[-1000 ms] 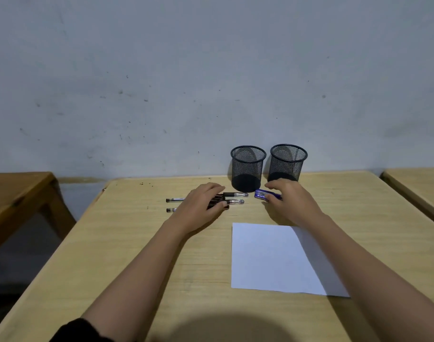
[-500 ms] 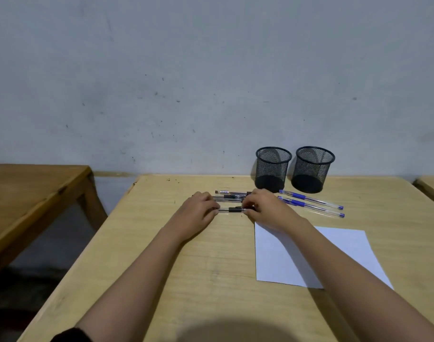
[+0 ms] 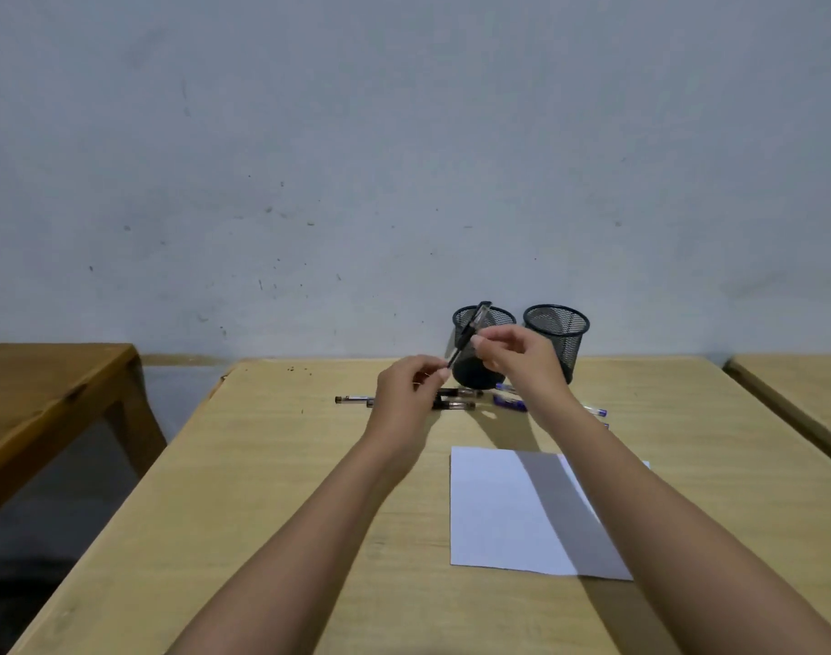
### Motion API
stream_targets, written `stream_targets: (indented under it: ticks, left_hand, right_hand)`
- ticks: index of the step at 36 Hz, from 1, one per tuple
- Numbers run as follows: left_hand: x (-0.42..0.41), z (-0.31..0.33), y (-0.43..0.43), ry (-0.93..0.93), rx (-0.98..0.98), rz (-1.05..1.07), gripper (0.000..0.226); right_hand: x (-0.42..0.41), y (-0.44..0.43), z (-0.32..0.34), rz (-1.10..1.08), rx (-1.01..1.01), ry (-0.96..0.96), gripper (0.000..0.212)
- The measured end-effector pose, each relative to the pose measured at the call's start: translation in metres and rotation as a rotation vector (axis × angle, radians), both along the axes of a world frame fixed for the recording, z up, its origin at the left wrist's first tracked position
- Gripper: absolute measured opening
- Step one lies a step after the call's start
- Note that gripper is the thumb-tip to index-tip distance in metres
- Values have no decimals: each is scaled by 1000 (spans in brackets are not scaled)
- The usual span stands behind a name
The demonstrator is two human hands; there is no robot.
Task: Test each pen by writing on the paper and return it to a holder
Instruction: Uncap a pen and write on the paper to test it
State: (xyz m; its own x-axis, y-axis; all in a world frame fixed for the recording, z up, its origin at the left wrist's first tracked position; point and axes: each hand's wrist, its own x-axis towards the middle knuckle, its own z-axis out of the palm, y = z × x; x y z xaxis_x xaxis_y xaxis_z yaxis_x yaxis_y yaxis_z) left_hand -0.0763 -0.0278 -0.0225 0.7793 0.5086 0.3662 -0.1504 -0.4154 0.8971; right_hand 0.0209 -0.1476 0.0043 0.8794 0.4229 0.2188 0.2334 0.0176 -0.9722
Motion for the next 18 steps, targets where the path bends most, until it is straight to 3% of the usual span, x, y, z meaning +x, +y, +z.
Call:
stream_targets:
  ticks: [7,10,18]
  left_hand:
    - [14,9,-32,-17,-62,-110,18]
    - [15,17,-21,-28,-46,-148,26]
    - [20,44,-2,6,45,-290,13]
  right_hand:
    - [3,-19,16,-35,6,-98,9]
    - [4,-31,20,-44,-87,-217,3]
    - [-1,-49,22,119,-386,-429,15]
